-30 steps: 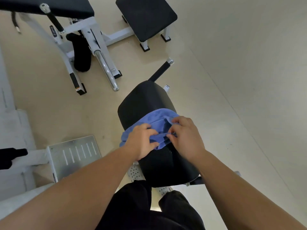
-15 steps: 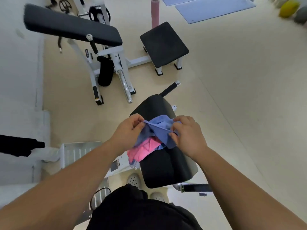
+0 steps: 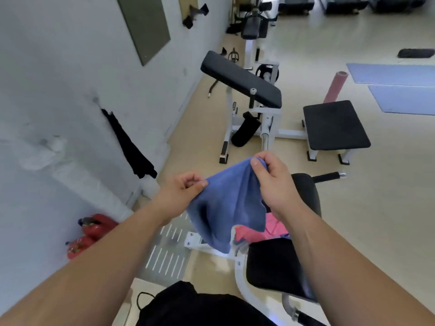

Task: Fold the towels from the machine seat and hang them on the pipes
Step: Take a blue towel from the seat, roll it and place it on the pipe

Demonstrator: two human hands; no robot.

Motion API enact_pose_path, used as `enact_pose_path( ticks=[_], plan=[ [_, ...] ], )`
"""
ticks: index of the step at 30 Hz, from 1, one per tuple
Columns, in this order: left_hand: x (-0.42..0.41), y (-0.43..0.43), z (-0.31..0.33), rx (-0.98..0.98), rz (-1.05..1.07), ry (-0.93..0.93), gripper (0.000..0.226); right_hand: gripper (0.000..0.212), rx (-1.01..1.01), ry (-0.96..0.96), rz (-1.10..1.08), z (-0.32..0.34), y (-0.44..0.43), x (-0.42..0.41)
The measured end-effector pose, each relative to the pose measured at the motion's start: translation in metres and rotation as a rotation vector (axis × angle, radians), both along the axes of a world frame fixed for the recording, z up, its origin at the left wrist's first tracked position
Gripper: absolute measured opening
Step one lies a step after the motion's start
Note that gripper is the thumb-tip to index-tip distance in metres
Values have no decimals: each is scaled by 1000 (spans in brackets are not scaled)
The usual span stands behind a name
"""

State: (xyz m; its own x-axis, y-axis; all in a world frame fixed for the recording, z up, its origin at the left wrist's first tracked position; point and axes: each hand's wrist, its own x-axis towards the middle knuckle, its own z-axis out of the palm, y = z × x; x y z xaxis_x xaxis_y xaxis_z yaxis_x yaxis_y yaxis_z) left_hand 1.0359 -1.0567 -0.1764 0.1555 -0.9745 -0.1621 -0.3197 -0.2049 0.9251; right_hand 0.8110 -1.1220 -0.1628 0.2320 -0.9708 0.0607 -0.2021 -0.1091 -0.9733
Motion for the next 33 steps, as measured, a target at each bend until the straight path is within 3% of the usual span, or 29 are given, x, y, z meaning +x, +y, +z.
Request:
enact_pose_path(
  ticks=[6,9,13,16,18,22,25,30,33],
  plan=[
    [81,64,-11,61,102,35,37,16,-15,-130,58,20,8,96],
    [122,98,-30,105,173,107,57,13,33,-159,19,14,15,139],
    [170,138,-50,97,380,203,33,13,75,-150,17,0,38,195],
    [202,158,-56,56,480,222,28,7,93,-63,73,-13,59,235],
    [221,165,-52,24,498,208,23,8,94,59,178,-18,77,258],
    [242,167,-26,-48,345,162,11,38,104,286,595,-23,115,300],
    [255,169,-6,-90,262,127,7,15,9,368,756,-24,134,332],
    [300,188,-17,-62,259,-10,10,25,54,266,547,-19,143,363],
    [332,205,-35,54,264,53,19,21,134,263,337,-22,136,374]
  ],
)
